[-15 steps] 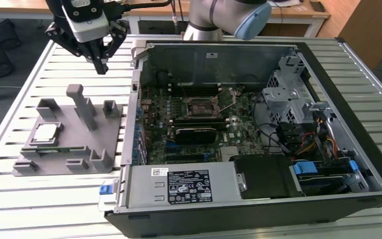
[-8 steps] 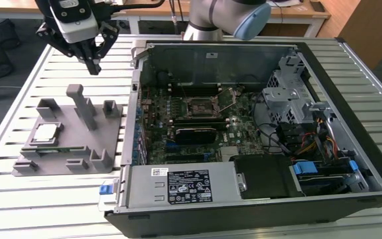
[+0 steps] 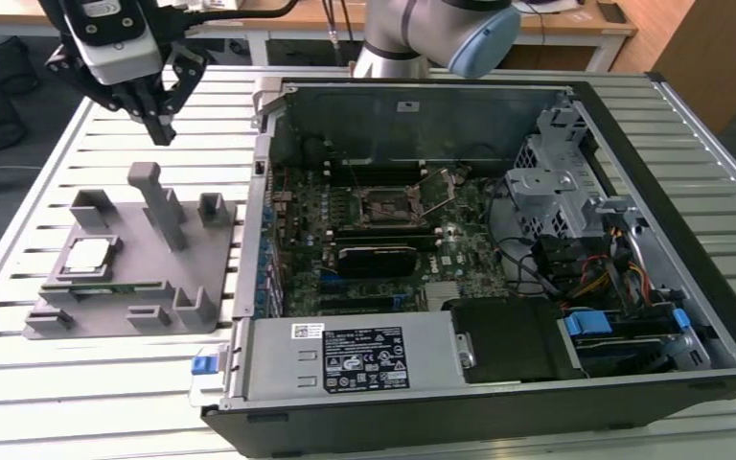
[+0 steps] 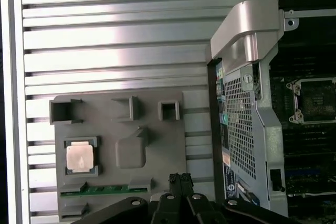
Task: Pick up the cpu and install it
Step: 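Reach for the cpu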
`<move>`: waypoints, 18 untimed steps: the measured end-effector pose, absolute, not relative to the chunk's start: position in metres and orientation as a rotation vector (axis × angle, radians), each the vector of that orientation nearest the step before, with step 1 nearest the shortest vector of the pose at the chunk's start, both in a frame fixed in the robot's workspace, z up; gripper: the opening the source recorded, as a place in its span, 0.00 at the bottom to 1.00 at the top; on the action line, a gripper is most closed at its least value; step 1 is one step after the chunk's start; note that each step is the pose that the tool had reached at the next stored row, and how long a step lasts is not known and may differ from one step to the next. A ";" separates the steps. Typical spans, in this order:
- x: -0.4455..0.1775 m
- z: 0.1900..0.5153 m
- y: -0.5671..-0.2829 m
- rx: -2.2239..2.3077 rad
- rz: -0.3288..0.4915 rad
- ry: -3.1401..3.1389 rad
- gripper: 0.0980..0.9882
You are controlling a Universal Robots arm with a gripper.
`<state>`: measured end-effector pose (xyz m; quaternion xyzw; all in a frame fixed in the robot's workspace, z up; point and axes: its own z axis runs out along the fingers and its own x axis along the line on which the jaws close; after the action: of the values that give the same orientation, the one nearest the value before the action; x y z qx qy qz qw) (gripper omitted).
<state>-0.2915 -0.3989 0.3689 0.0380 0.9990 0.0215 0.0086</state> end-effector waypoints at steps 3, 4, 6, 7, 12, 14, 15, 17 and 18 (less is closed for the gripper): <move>-0.298 0.368 -0.399 0.119 0.067 3.122 0.01; -0.300 0.368 -0.399 0.119 0.067 3.122 0.01; -0.305 0.367 -0.399 0.118 0.067 3.122 0.01; -0.308 0.367 -0.399 0.119 0.067 3.122 0.01; -0.320 0.365 -0.403 0.119 0.067 3.122 0.01; -0.325 0.364 -0.406 0.119 0.067 3.122 0.01; -0.328 0.364 -0.407 0.119 0.067 3.122 0.01; -0.335 0.363 -0.409 0.119 0.067 3.122 0.01; -0.339 0.363 -0.409 0.119 0.067 3.122 0.01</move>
<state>-0.3392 -0.4091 0.3629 0.0379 0.9990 0.0215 0.0082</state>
